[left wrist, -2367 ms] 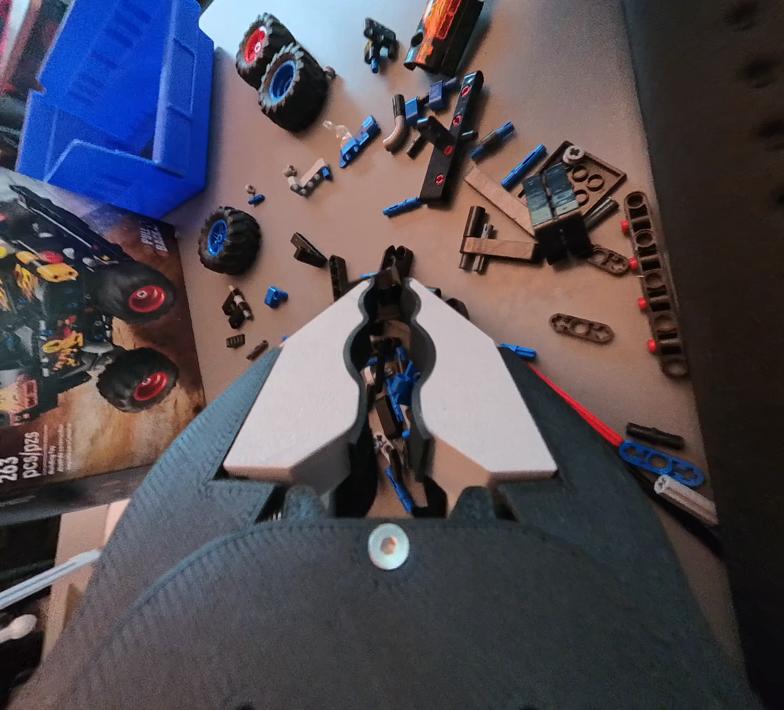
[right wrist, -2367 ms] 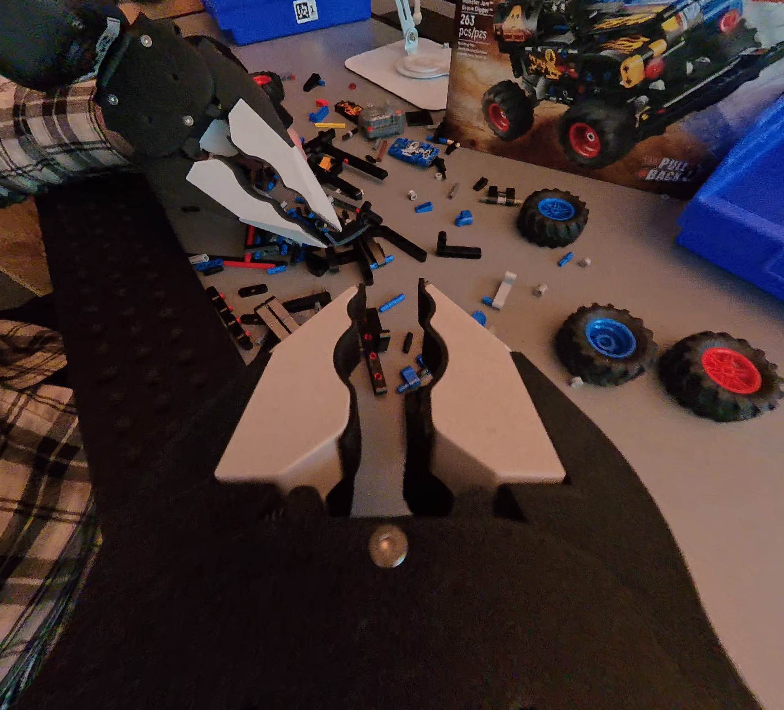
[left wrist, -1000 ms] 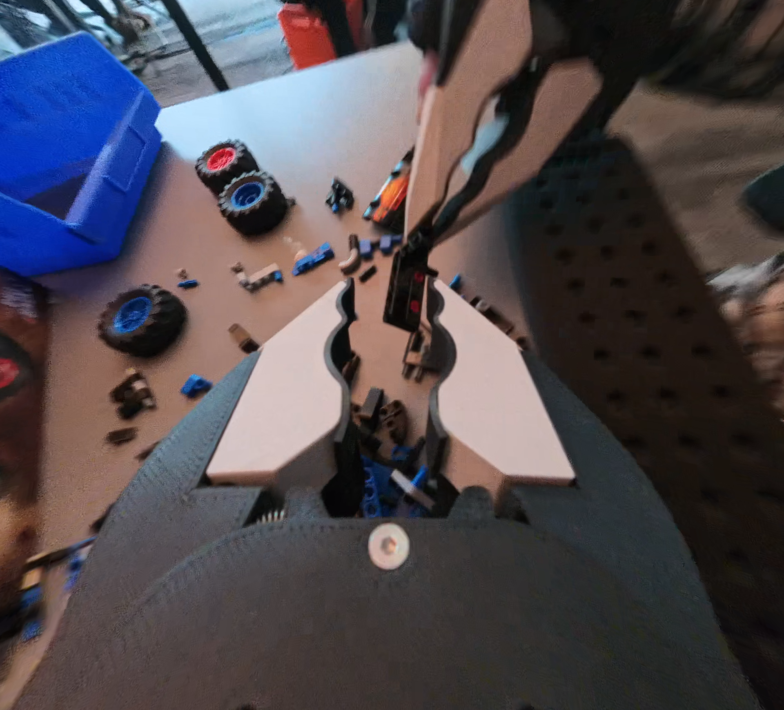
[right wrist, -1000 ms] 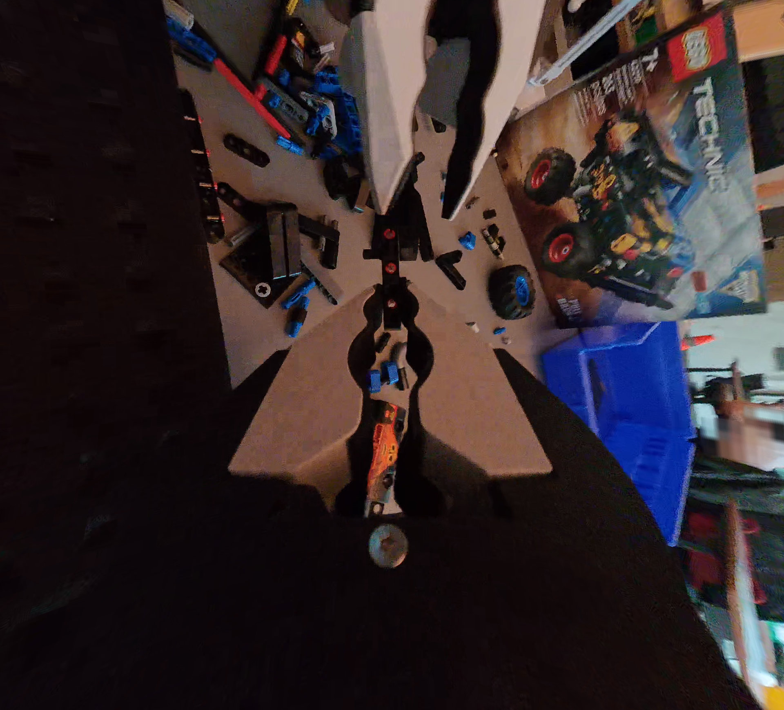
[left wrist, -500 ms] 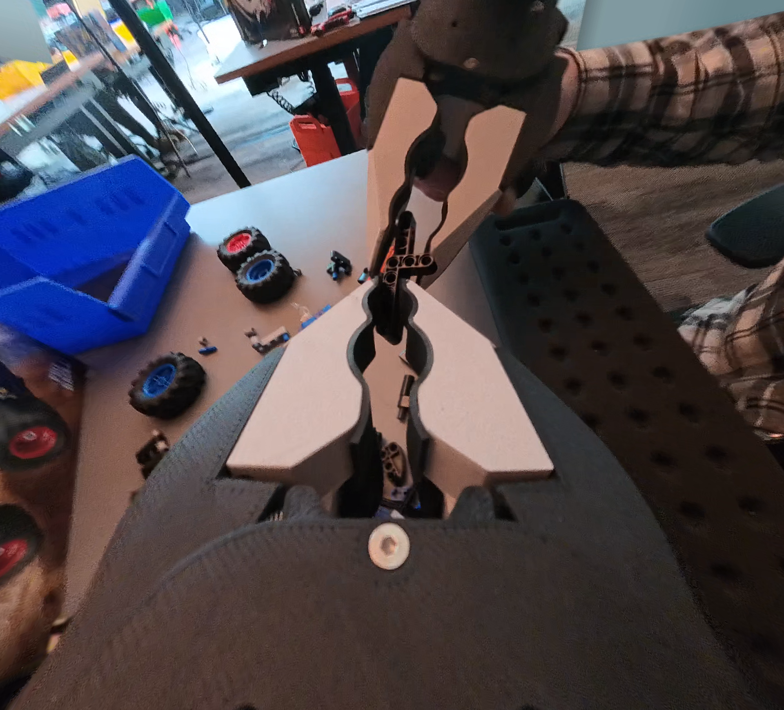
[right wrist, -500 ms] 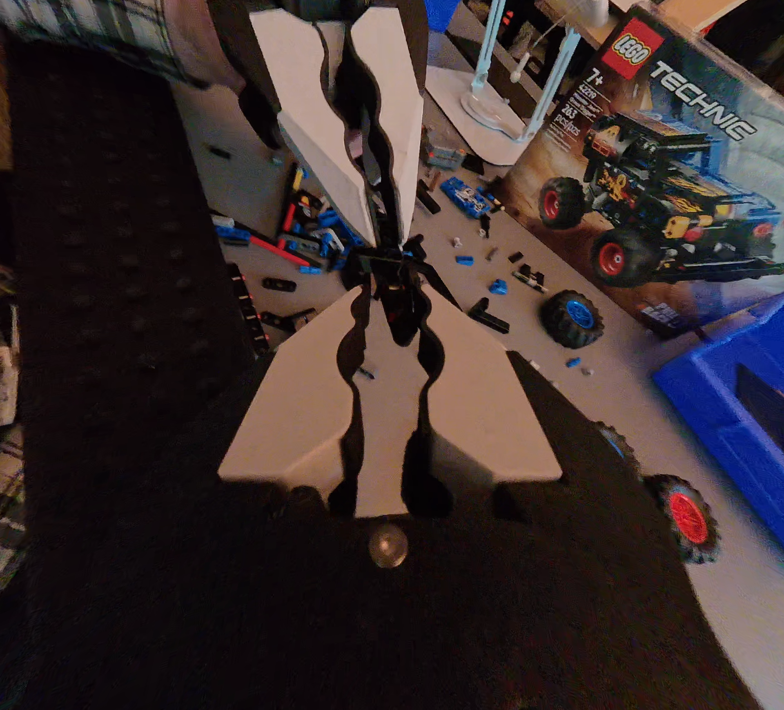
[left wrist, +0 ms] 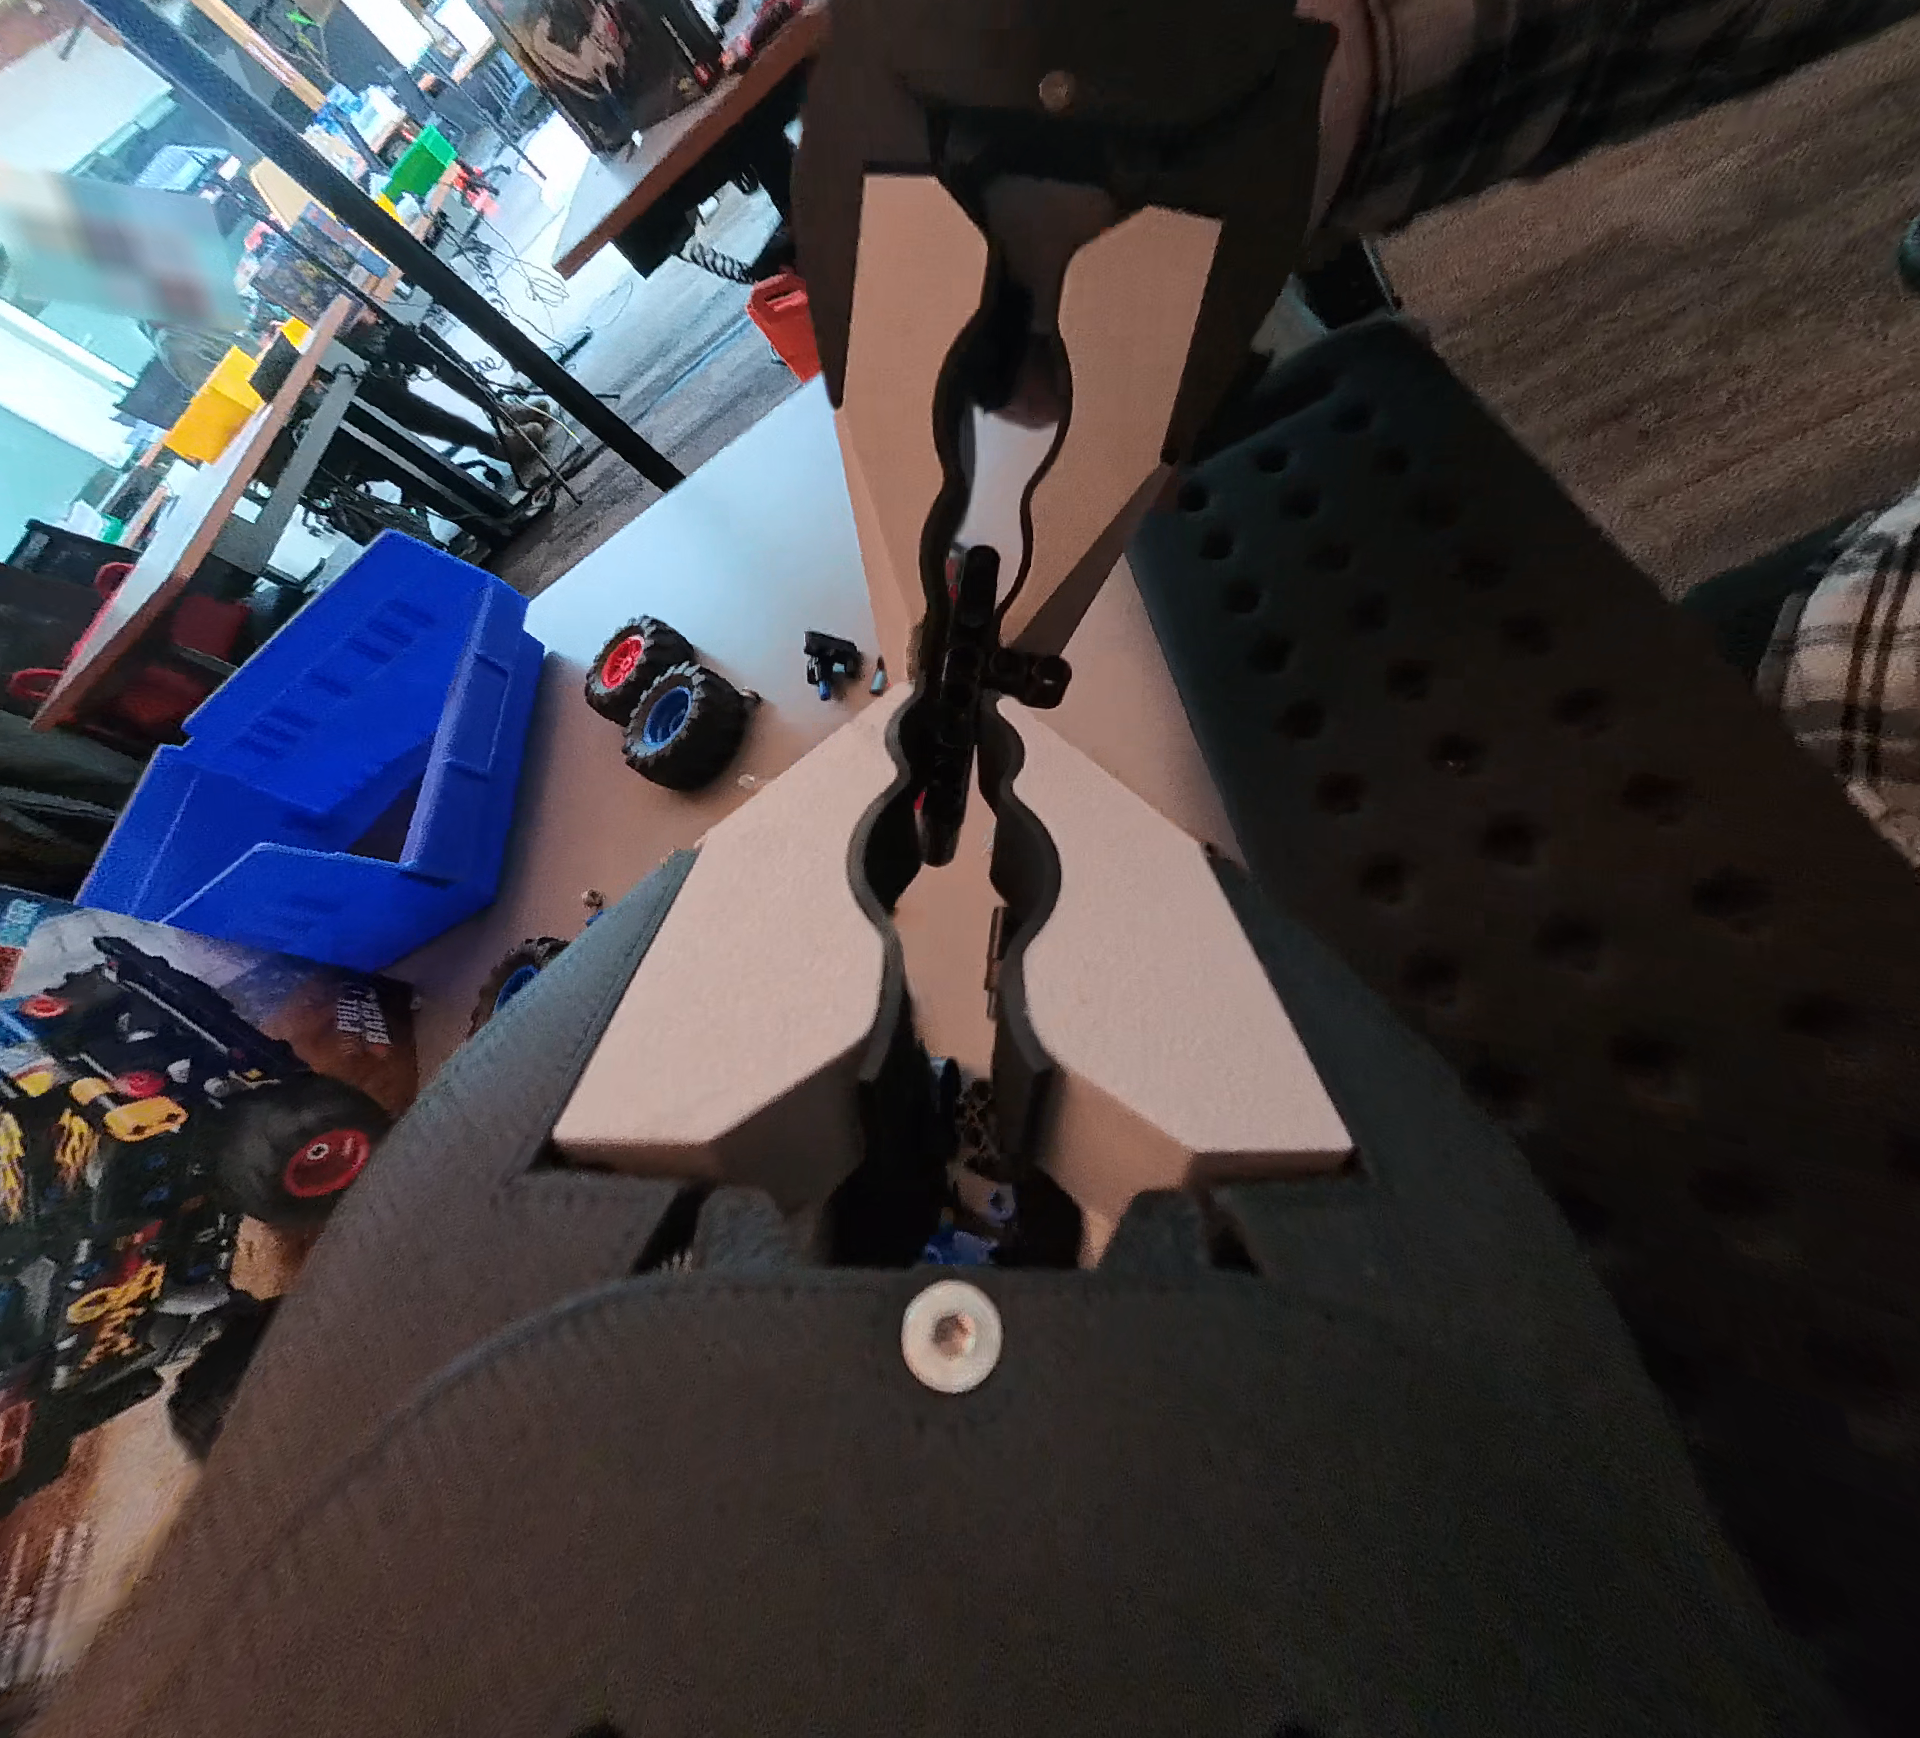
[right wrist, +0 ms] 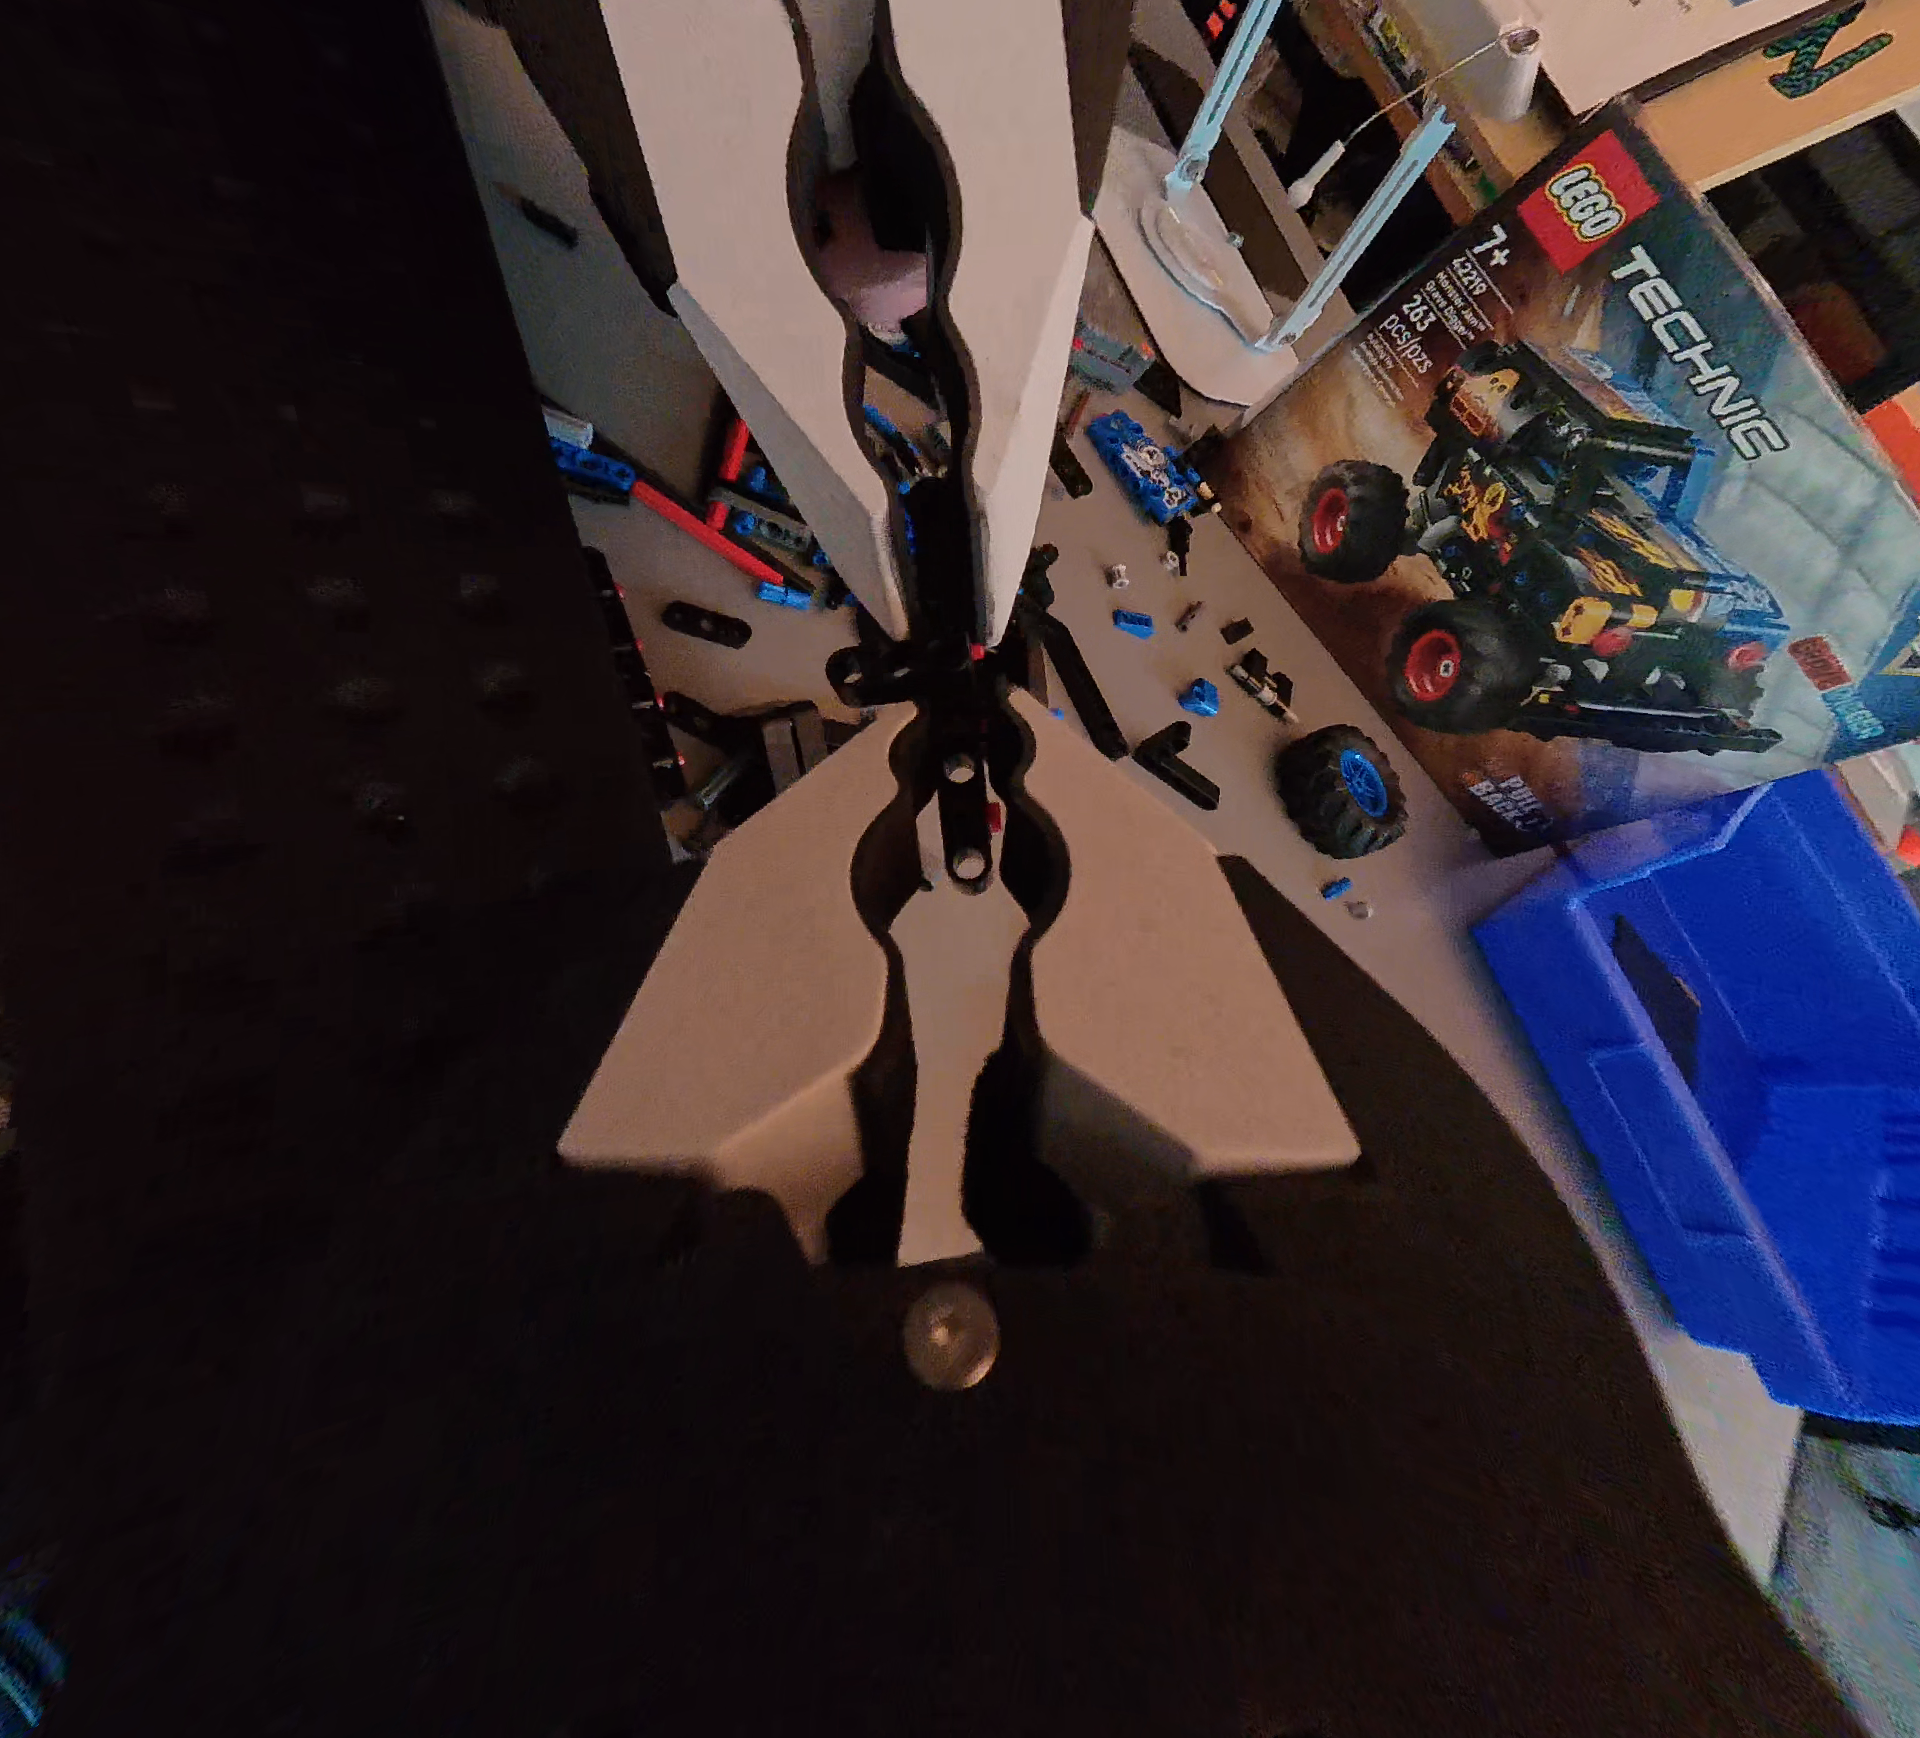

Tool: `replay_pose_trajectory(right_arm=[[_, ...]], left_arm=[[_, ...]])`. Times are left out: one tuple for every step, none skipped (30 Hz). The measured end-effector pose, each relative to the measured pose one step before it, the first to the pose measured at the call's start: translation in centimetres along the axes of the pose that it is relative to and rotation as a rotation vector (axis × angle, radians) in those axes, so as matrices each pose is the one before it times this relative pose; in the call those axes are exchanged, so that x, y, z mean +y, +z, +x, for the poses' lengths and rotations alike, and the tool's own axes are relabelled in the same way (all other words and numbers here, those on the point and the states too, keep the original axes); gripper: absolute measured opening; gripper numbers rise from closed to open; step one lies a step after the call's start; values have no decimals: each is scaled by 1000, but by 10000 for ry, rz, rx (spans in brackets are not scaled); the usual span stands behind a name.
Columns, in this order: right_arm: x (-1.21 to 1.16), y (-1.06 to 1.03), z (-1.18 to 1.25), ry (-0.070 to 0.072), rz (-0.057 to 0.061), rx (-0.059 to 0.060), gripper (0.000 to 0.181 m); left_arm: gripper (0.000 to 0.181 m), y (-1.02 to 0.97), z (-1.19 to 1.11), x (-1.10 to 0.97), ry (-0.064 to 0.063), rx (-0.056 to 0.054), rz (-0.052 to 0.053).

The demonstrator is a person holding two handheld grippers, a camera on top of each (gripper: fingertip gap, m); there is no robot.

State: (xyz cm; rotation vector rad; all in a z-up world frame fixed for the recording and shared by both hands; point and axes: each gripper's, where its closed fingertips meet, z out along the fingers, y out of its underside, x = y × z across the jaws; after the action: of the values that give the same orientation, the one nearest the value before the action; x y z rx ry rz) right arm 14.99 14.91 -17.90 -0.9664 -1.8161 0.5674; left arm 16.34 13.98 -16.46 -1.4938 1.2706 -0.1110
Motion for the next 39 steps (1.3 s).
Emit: replay_pose_trajectory(right_arm=[[-208, -175, -12, 257, 258, -93, 7], [-99, -86, 7, 68, 67, 9, 7], [-229, -101, 61, -61, 117, 101, 7], [-149, -16, 35, 65, 124, 17, 7], [-12, 58, 70, 17, 48, 42, 7], [89, 77, -30, -45, -38, -27, 7], [-45, 24, -150, 142, 126, -205, 7], [-157, -37, -142, 307, 305, -268, 8], [-65, 6, -80, 189, 195, -142, 7], [-97, 19, -37, 153, 185, -59, 8], [-199, -31, -116, 243, 271, -136, 8], [-191, -53, -1, 146, 190, -45, 8], [35, 72, 51, -40, -55, 54, 8], [103, 107, 17, 8, -47, -32, 8], [51, 86, 27, -30, -10, 0, 8], [145, 131, 139, -143, -191, 144, 8], [383, 182, 38, -132, -375, 50, 7], [461, 168, 34, -217, -371, 36, 7], [225, 115, -15, -204, -202, 49, 7], [170, 155, -106, -149, -169, 3, 7], [296, 312, 10, -45, -154, 0, 7], [270, 316, 90, 15, -123, -19, 7], [44, 151, 207, -41, -76, 62, 7], [-81, 160, 292, 38, -64, 106, 6], [1443, 847, -140, -258, -870, -39, 7], [1243, 1219, -946, -352, -653, -311, 7], [-448, 648, -978, -20, 276, -291, 6], [-796, -11, -149, 189, 318, -3, 7], [-418, -273, 603, 169, 139, 220, 7], [-62, -195, 758, 269, 108, 148, 7], [333, 54, 515, 169, -77, 25, 7], [500, 104, 506, -114, -229, 189, 7], [178, -32, 411, -152, -106, 235, 7], [-163, -161, 182, -33, 75, 99, 7], [-278, -160, 40, -25, 128, 23, 7], [-148, -82, 164, -55, 11, 100, 7], [-134, -73, 219, -65, -2, 123, 7], [-241, -112, 134, -88, 62, 69, 7], [-146, -76, -114, -181, 20, -19, 7]], left_arm=[[5, -83, 17, -290, -199, -46, 175], [5, -75, -33, -186, -168, -49, 135], [5, -185, -59, -406, -374, 66, 295], [4, -103, -61, -205, -346, 112, 158], [4, 2, -52, -10, -229, 55, 89], [4, -5, 65, 34, -171, 87, 78], [4, -104, 114, -132, -118, 66, 102], [4, -75, 55, -229, -50, 13, 90], [4, -27, 41, -228, 19, -14, 106], [4, -82, -1, -156, -92, 41, 105], [3, -112, 67, -269, -316, 142, 189], [3, -66, -53, -166, -168, 12, 123], [3, -8, -38, 77, -9, -23, -21], [4, -13, -24, 55, -71, 2, 0], [3, 25, 2, -182, -210, -14, 91], [3, 90, -77, 116, 246, -131, -213], [4, 173, 41, 424, 699, -204, -457], [4, 204, 131, 236, 521, -220, -342], [4, 21, 142, -41, -86, 39, -17], [4, -69, -9, 383, -102, 148, -73], [4, 17, -149, 450, -5, -20, -160], [3, 69, -150, 234, -57, -109, -134], [3, -104, -146, -86, -207, -6, 87], [0, -327, 176, -918, -82, 154, 555], [0, -160, 359, -1988, -247, 150, 751], [0, 439, 278, -575, 626, -93, -33], [0, 419, -505, 1400, 469, -336, -760], [0, 21, -389, 1777, 40, -84, -590], [0, -270, -127, 1179, -340, 162, -319], [0, -339, -99, 587, -235, 181, -98], [0, -283, -111, 325, -198, 238, 26], [4, -233, -638, 590, -57, -88, -182], [22, -96, -882, 948, 361, -426, -563], [33, 13, -97, 320, 367, -106, -253], [36, 126, 596, -367, 1, 282, 132], [35, 346, 452, -40, 53, 124, -104], [32, 461, 46, 697, 367, -198, -591], [28, 266, -271, 600, 532, -435, -534], [14, -161, -384, -147, 434, -424, 26]])
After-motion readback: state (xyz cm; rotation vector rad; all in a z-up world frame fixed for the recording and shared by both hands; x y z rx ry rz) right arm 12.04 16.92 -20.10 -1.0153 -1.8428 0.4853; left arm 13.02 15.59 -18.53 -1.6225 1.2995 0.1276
